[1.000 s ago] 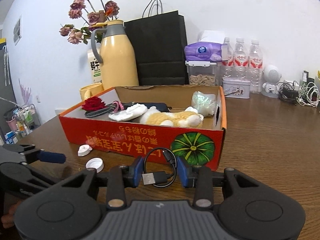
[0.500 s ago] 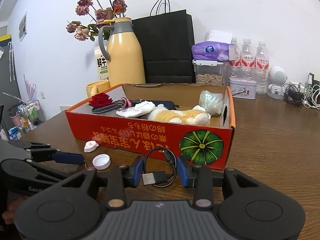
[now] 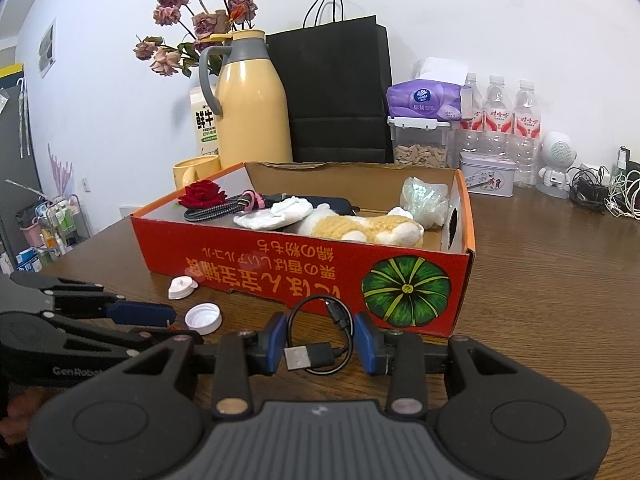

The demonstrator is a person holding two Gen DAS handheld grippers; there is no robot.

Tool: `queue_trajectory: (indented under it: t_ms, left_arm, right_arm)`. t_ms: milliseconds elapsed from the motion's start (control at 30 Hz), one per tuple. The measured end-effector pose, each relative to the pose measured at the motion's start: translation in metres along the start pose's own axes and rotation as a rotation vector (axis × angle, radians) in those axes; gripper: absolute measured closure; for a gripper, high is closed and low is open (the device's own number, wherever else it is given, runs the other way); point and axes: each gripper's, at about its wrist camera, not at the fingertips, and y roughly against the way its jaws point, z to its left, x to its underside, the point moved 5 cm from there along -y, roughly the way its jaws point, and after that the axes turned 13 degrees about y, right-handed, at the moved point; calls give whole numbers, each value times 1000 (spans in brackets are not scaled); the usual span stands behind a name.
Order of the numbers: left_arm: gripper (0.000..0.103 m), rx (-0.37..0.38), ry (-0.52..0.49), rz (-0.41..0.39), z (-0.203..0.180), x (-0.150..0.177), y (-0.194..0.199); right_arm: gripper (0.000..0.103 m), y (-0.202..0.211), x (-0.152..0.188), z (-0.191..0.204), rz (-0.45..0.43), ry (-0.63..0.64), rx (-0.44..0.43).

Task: Organize objects
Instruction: 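Grasp the orange fish-shaped toy with the left tool while the right tool holds the cable, then lower the cable and orange toy into the box and open both tools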

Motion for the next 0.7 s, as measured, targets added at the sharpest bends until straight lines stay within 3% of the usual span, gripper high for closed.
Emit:
queue_trajectory:
  t_ms: [300, 500, 700]
  left_arm:
    - [61, -28, 27, -101, 3, -19, 22]
    - [61, -29, 21, -212, -3, -56, 44]
    - [61, -52, 33, -298, -5, -95, 40]
  right_arm:
    - [67, 11, -12, 1, -49, 39, 22]
    - [67, 21, -42, -3, -110, 93, 51]
    - [67, 15, -79, -10, -158, 135, 96]
